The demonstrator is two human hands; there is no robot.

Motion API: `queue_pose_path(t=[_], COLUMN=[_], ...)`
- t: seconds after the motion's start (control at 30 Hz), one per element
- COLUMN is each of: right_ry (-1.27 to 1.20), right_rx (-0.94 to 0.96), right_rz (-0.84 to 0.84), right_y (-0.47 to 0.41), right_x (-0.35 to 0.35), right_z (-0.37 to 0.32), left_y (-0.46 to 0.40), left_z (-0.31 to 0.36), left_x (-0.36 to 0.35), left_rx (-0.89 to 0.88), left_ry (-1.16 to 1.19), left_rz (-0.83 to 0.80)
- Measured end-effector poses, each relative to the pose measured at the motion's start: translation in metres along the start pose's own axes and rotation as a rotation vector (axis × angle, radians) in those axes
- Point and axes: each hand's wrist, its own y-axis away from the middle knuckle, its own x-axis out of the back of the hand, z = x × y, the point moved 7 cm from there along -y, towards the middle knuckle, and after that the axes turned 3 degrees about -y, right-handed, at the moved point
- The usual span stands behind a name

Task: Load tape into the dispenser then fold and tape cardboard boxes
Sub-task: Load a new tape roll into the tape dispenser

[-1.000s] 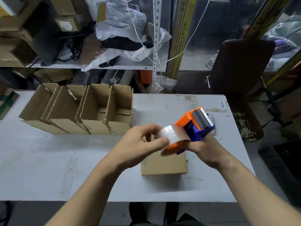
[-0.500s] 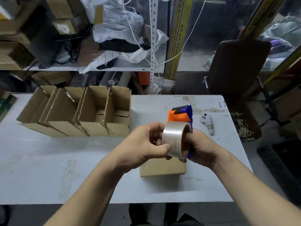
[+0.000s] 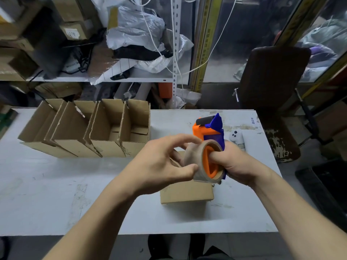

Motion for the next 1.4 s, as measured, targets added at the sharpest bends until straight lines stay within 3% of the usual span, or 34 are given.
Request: queue_pose_path(t=[0.2, 0.4, 0.5, 0.6, 0.9, 1.1, 1.2, 1.3, 1.4], right_ry=[0.074, -0.015, -0.034, -0.085, -0.119, -0.225, -0.243, -0.194, -0.152], right_rx=[0.023, -0.006, -0.089, -0.187, -0.326, -0.389, -0.385, -0.398, -0.407], right_rz=[-0.066, -0.114, -0.050, -0.036, -0.227, -0.014, 0.007, -0.007, -0.040], right_y=[-0.001, -0.004, -0.008, -0.011, -0.004, -0.006, -0.006, -0.004, -0.003], right_x=[-0.009, -0.014, -0.010, -0.013, -0.016, -0.013, -0.017, -0.018, -0.020], right_z=[-0.005, -0.007, 0.000, 0.008, 0.010, 0.018, 0.016, 0.012, 0.011], left_y=[-0.003, -0.006, -0.006, -0.010, -0.013, -0.015, -0.013, -0.015, -0.015], left_z=[-0.012, -0.018, -0.021, -0.023, -0.041, -0.041, -0.033, -0.031, -0.031], left_x=[0.003, 0.003, -0.003, -0.001, -0.004, 0.003, 0.000, 0.007, 0.008], left_rx=[0.077, 0.149, 0.192, 0.193, 0.173, 0.065, -0.013, -0.018, 0.008], left_ry=[0.114, 0.295, 0.260, 0.117, 0.427, 0.070, -0.149, -0.176, -0.076], left_rz=[-0.020, -0.047, -0.129, -0.048, -0.153, 0.002, 0.026, 0.021, -0.090])
